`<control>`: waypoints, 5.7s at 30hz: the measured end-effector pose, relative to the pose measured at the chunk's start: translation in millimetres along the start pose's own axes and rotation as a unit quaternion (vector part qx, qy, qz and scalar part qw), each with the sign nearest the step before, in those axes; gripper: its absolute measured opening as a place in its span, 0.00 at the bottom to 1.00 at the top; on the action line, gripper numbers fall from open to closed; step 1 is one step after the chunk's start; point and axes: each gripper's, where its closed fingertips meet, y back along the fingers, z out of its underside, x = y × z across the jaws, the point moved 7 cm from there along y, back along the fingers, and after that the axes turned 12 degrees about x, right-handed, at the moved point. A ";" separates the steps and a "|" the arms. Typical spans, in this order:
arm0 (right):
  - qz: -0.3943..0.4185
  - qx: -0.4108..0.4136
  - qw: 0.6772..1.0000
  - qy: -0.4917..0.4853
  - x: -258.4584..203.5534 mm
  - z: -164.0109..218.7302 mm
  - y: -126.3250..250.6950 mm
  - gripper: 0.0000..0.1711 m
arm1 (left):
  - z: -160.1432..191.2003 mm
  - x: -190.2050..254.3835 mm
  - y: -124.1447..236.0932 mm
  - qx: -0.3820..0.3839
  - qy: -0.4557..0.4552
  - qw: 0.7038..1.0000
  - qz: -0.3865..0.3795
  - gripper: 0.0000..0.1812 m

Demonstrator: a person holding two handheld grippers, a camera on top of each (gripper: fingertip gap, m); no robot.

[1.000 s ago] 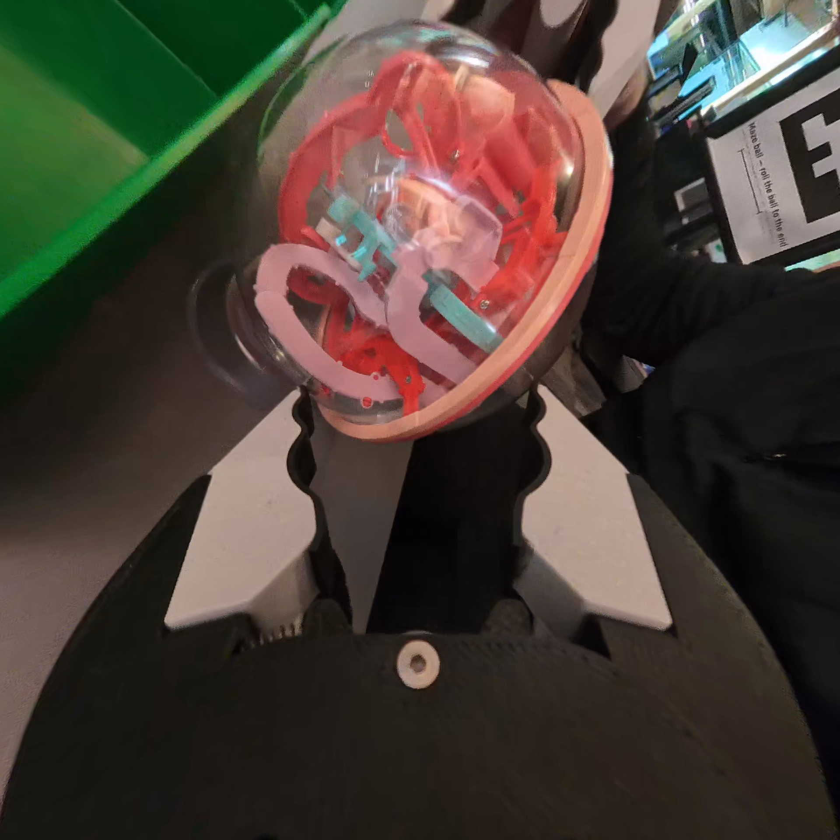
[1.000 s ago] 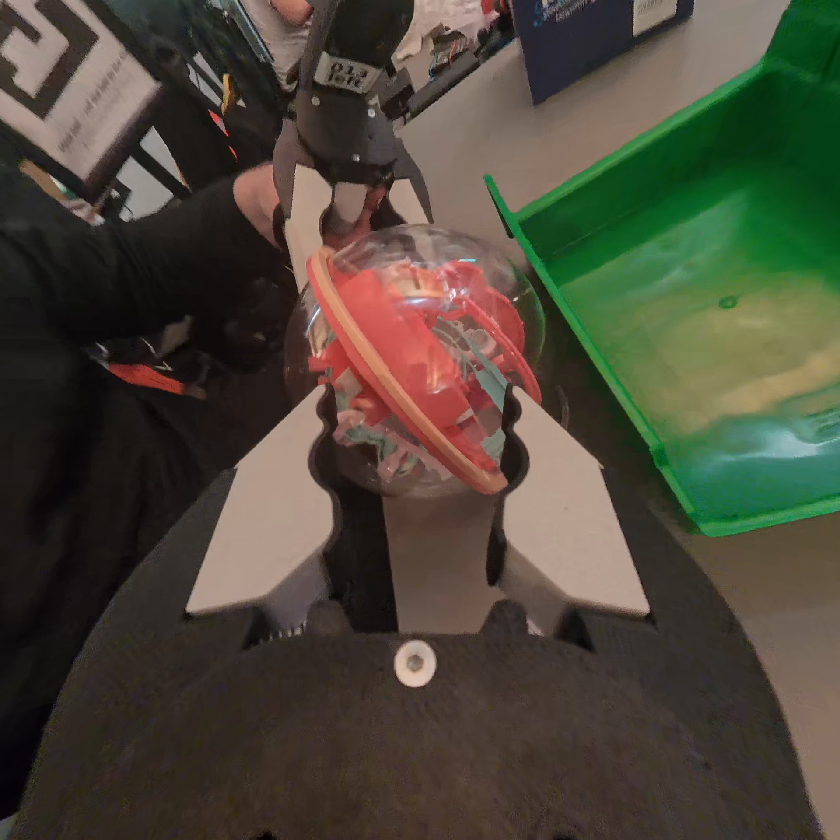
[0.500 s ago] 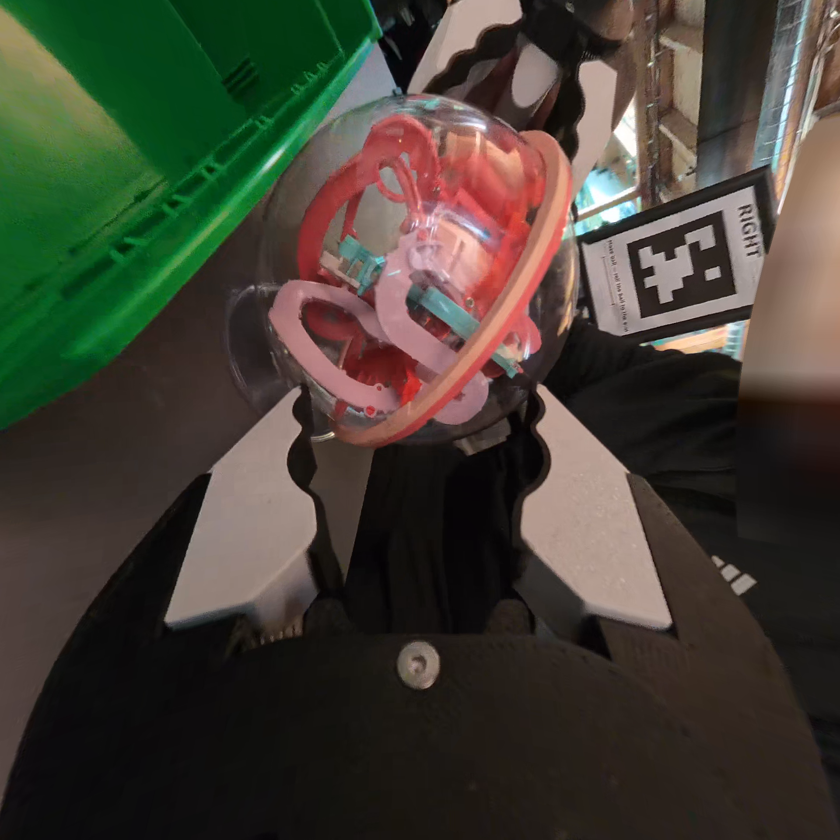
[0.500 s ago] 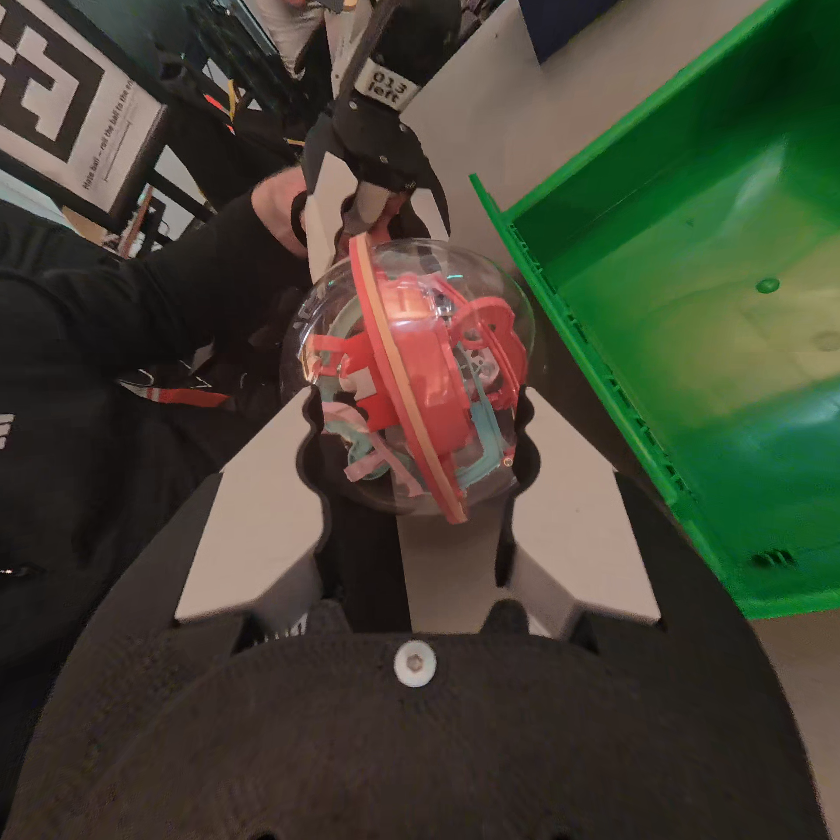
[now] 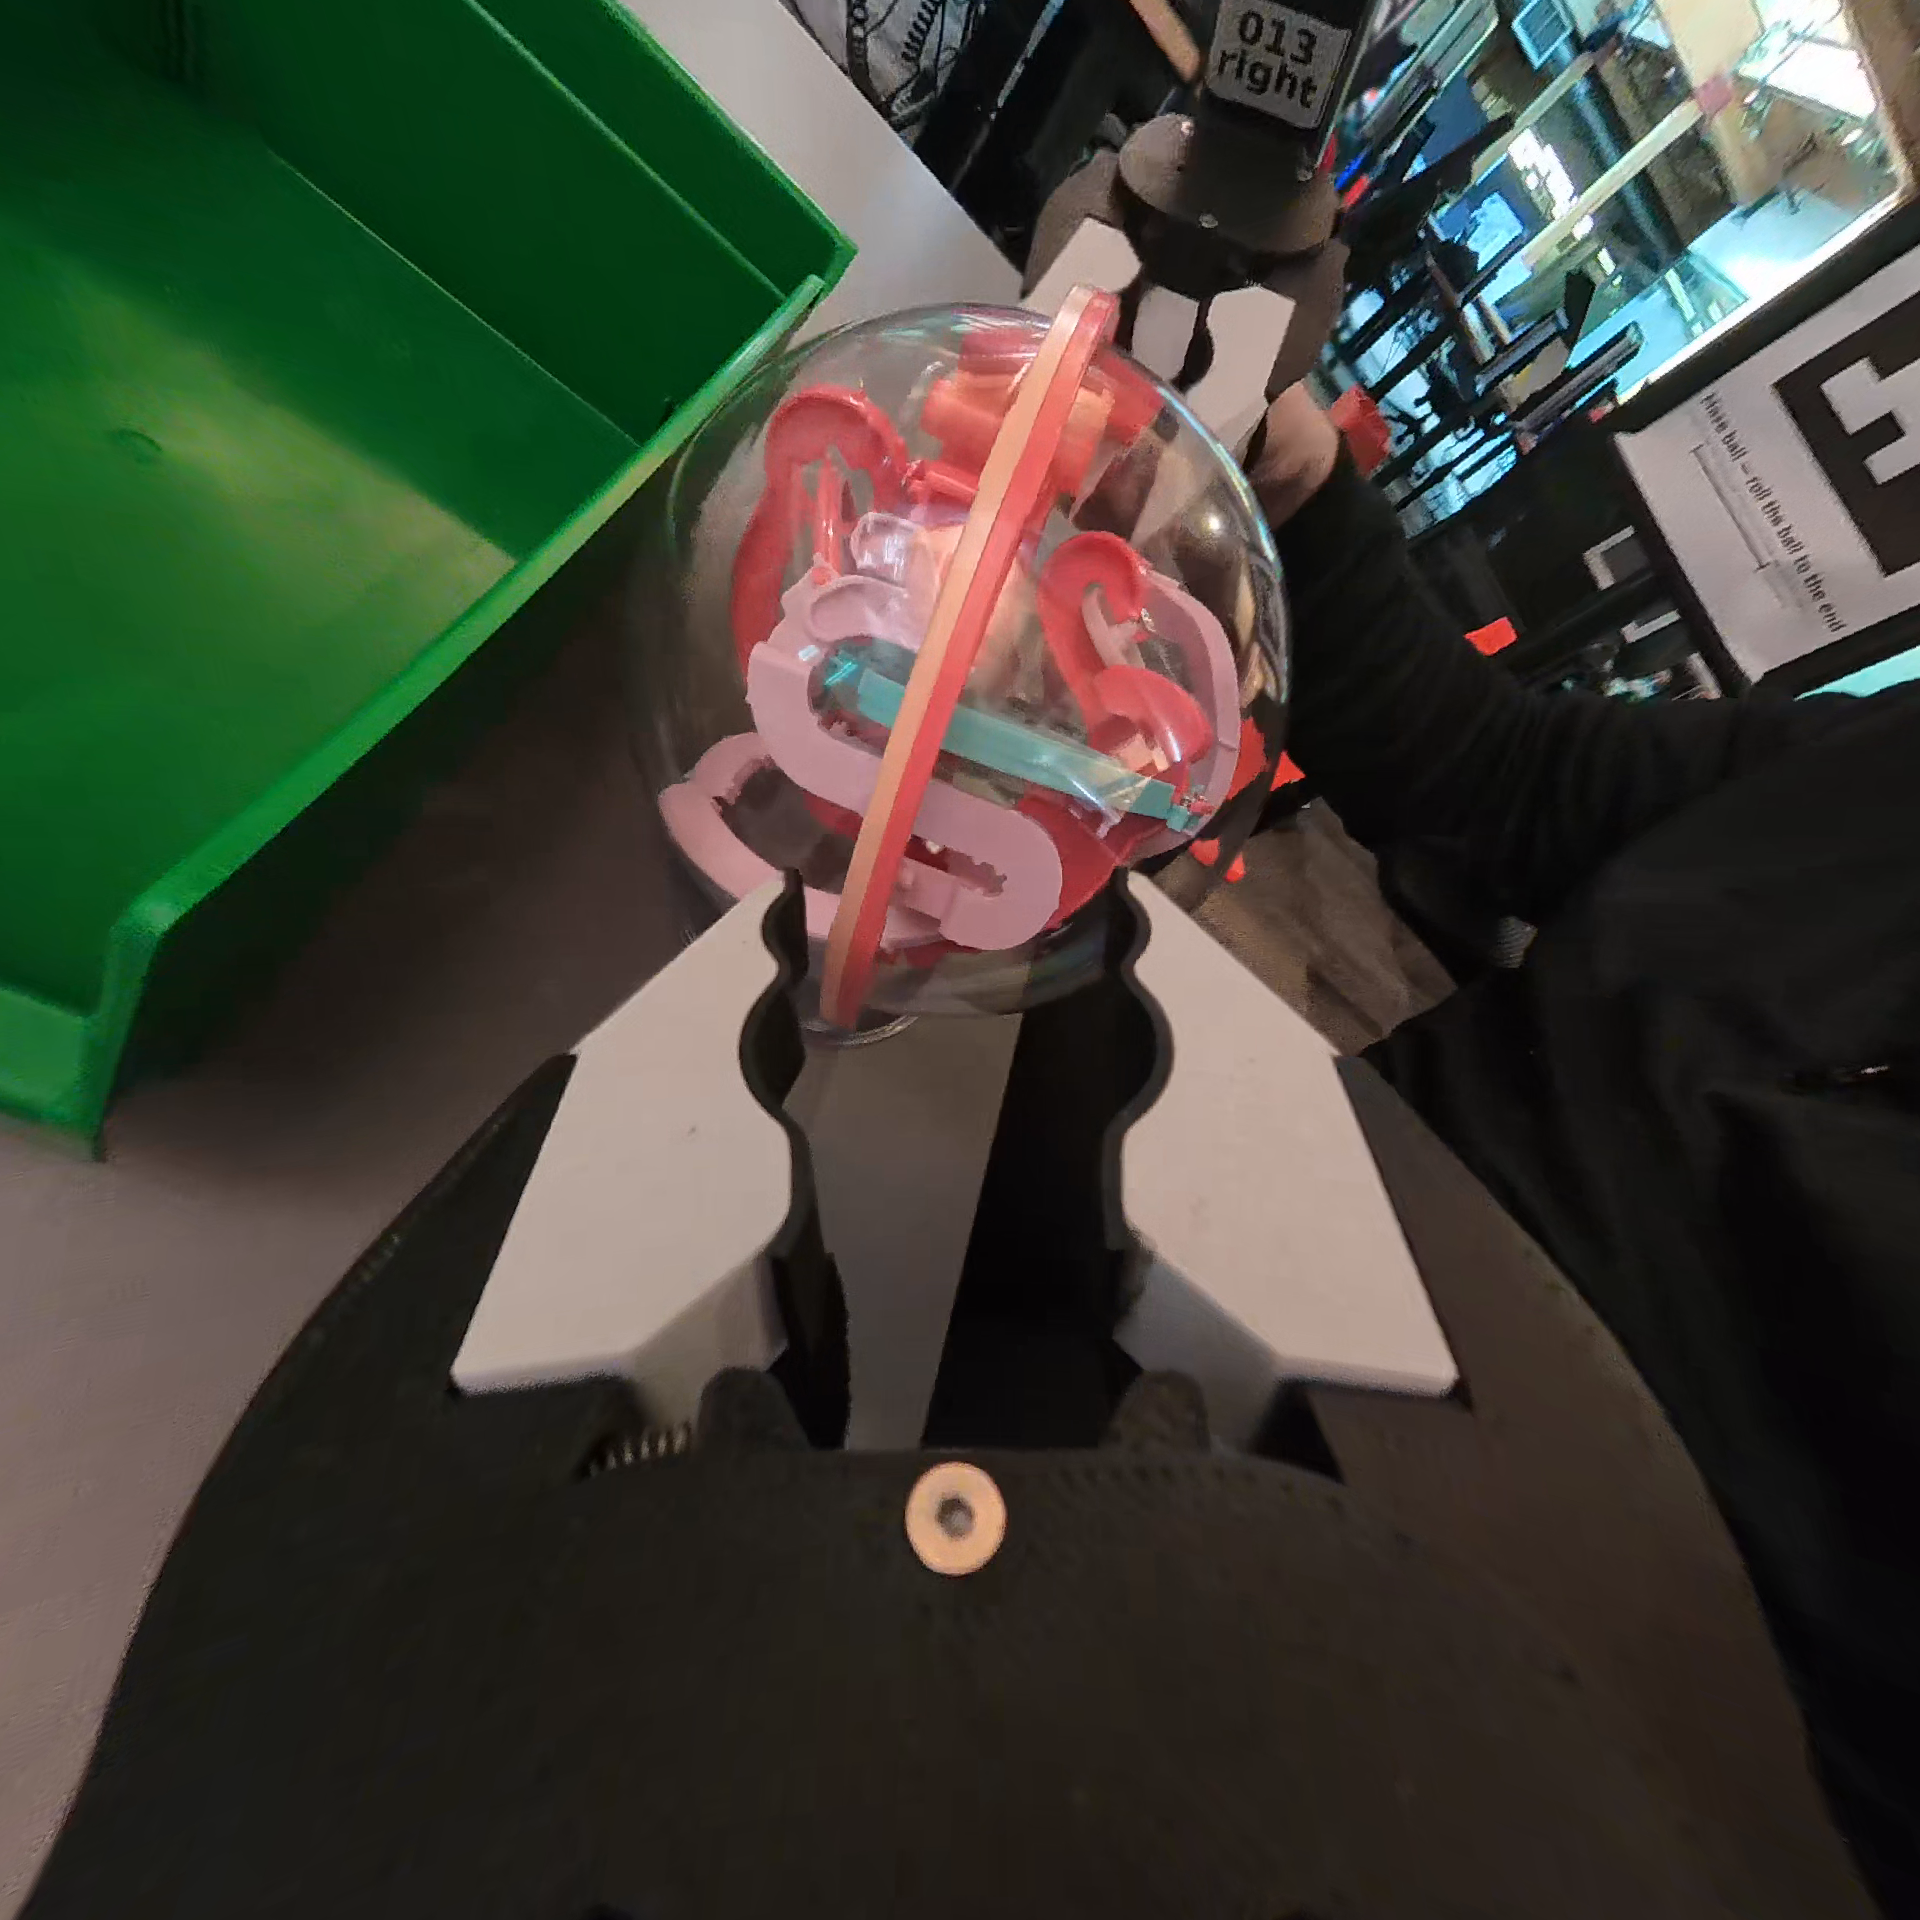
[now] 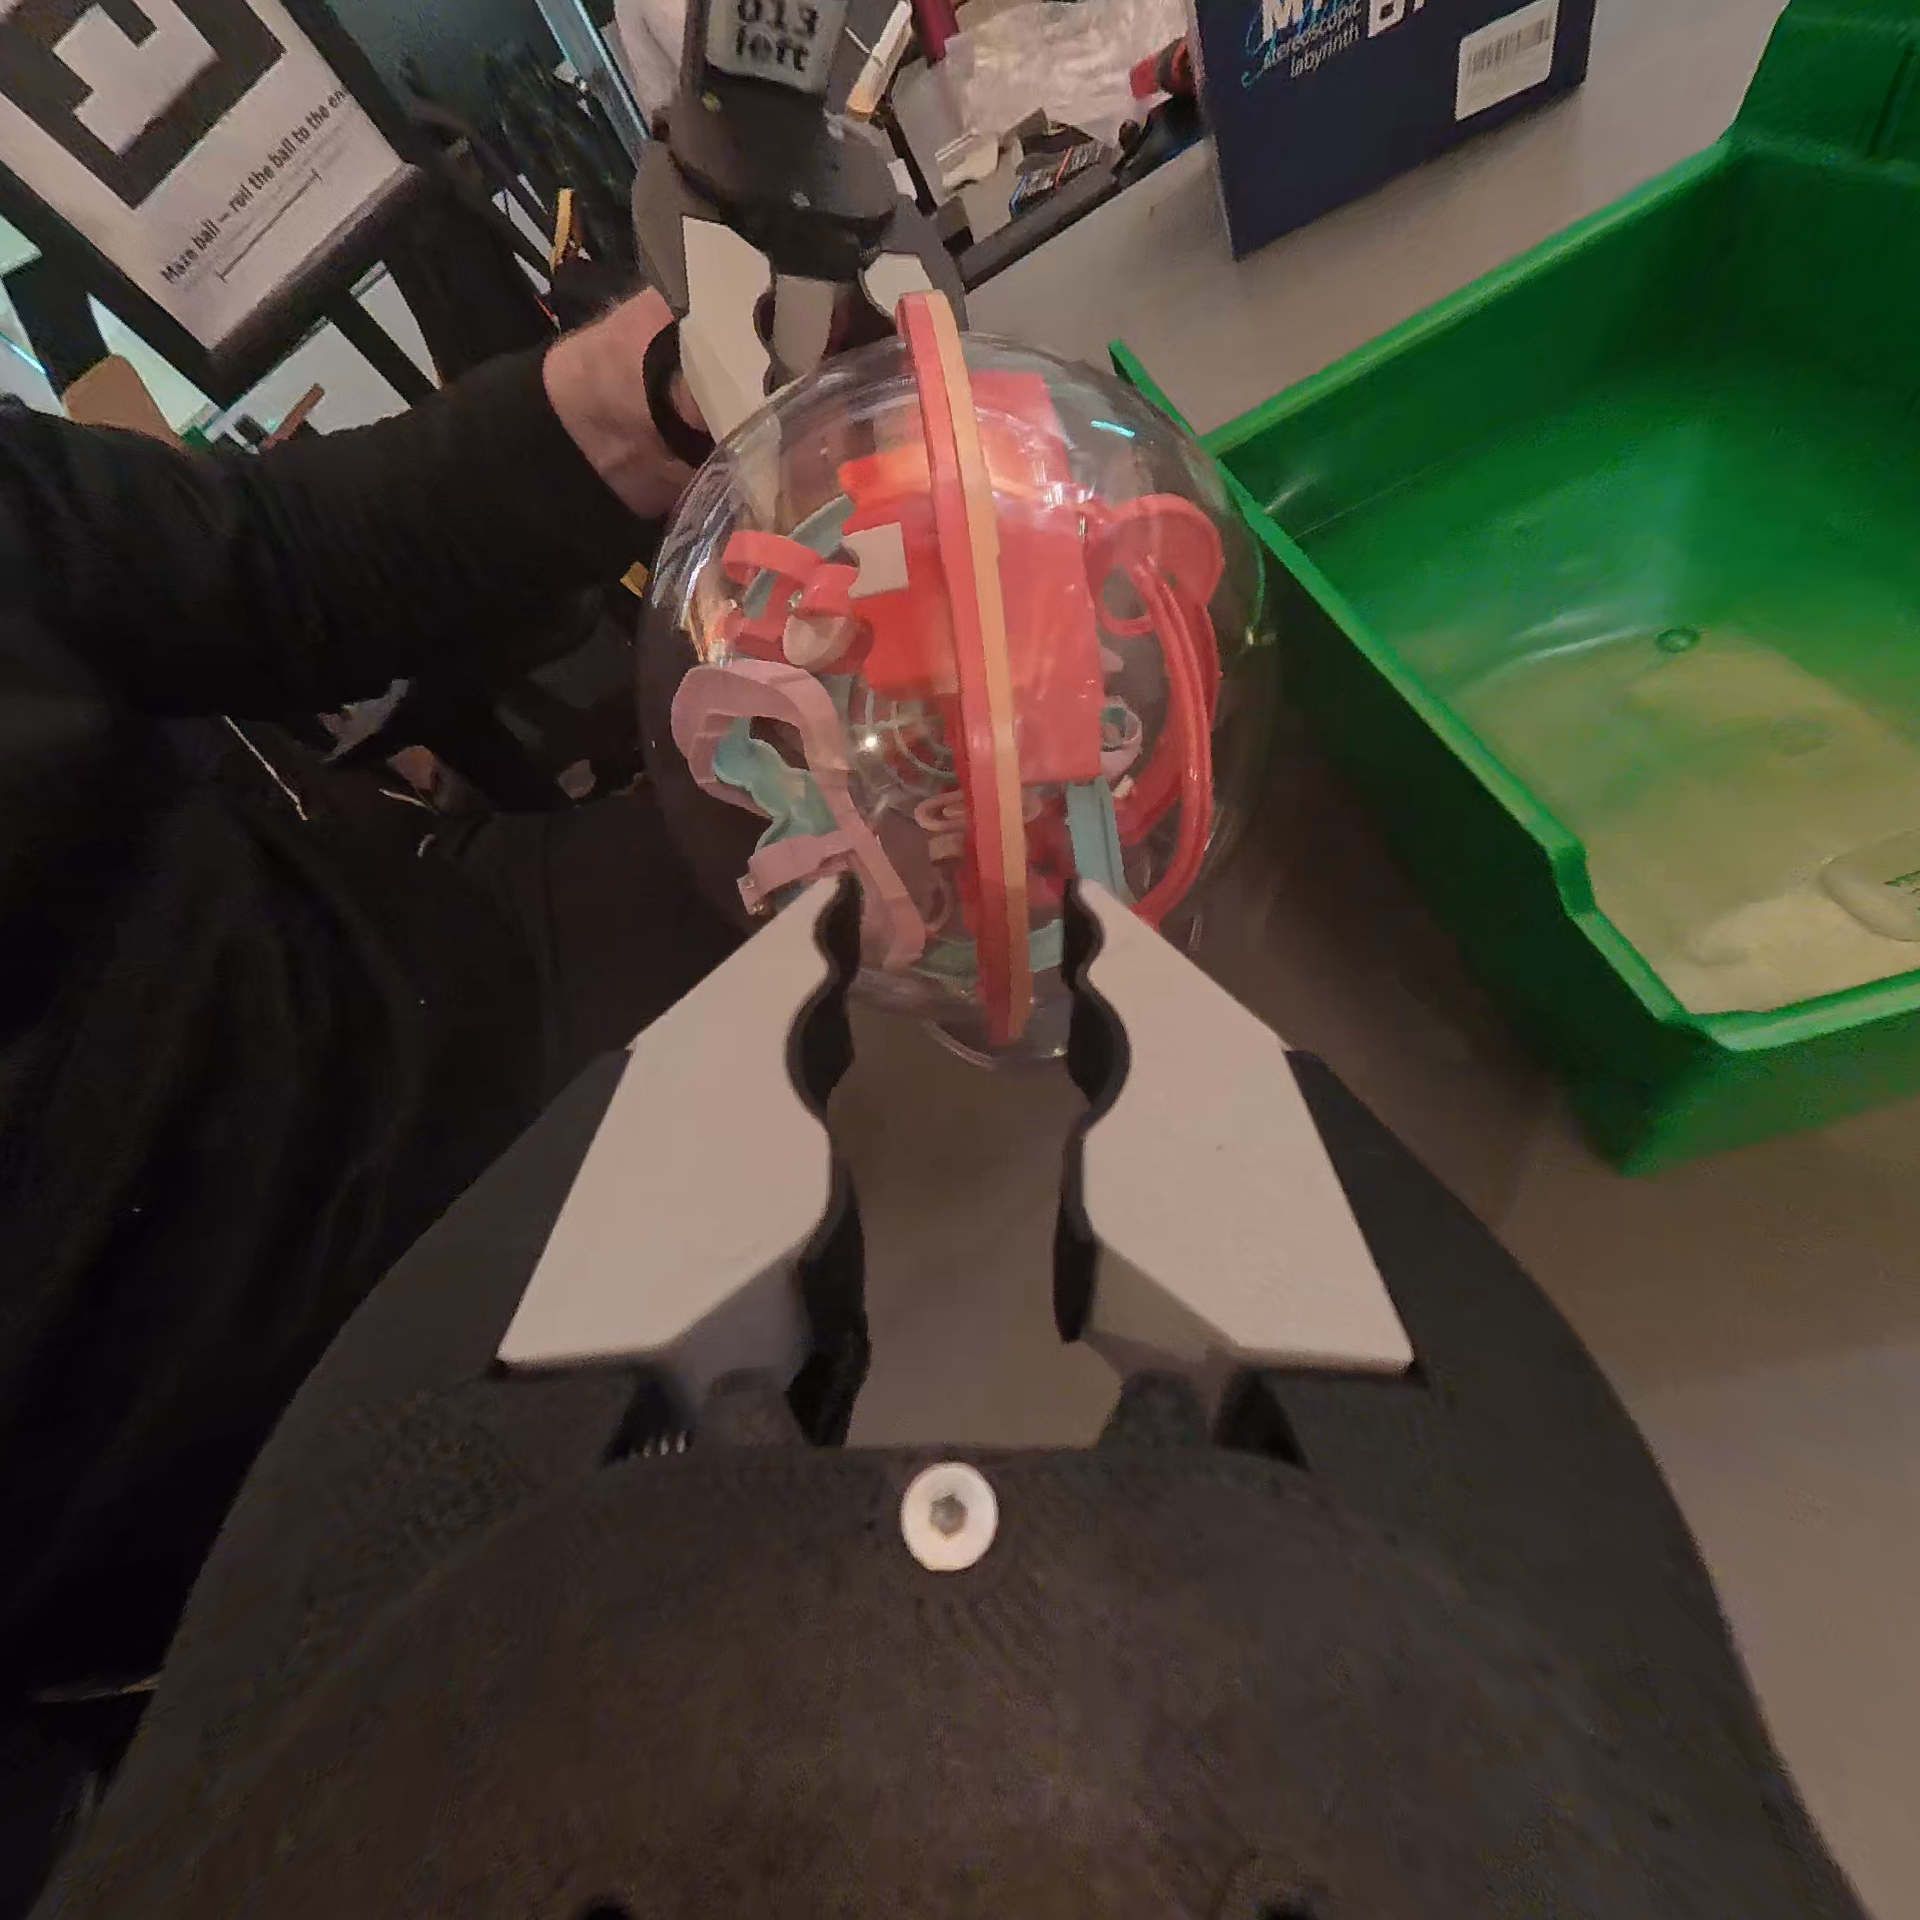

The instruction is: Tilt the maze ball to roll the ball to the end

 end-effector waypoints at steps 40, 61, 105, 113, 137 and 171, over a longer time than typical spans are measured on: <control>0.009 0.057 0.997 -0.048 -21.3 50.7 6.1 0.05 | 3.5 13.0 -8.8 0.011 0.021 1.000 0.003 0.38; 0.020 0.036 0.997 -0.061 -18.9 61.9 1.2 0.44 | 1.8 30.1 1.0 0.032 -0.024 0.998 -0.040 0.56; 0.122 -0.022 0.974 0.191 -108.9 -115.8 -5.9 0.04 | -47.0 50.9 3.9 0.256 -0.041 0.963 0.071 0.71; 0.141 0.002 0.954 0.266 -154.0 -161.0 -2.5 0.04 | -83.9 86.7 21.5 0.311 -0.110 0.939 0.100 0.70; 0.152 0.150 0.864 0.456 -278.9 -205.2 22.4 0.04 | -156.5 235.2 73.7 0.325 -0.369 0.866 0.095 0.70; 0.157 0.128 0.949 0.240 -108.0 -23.9 6.4 0.04 | 8.7 46.1 -26.1 0.167 -0.243 0.956 0.007 0.71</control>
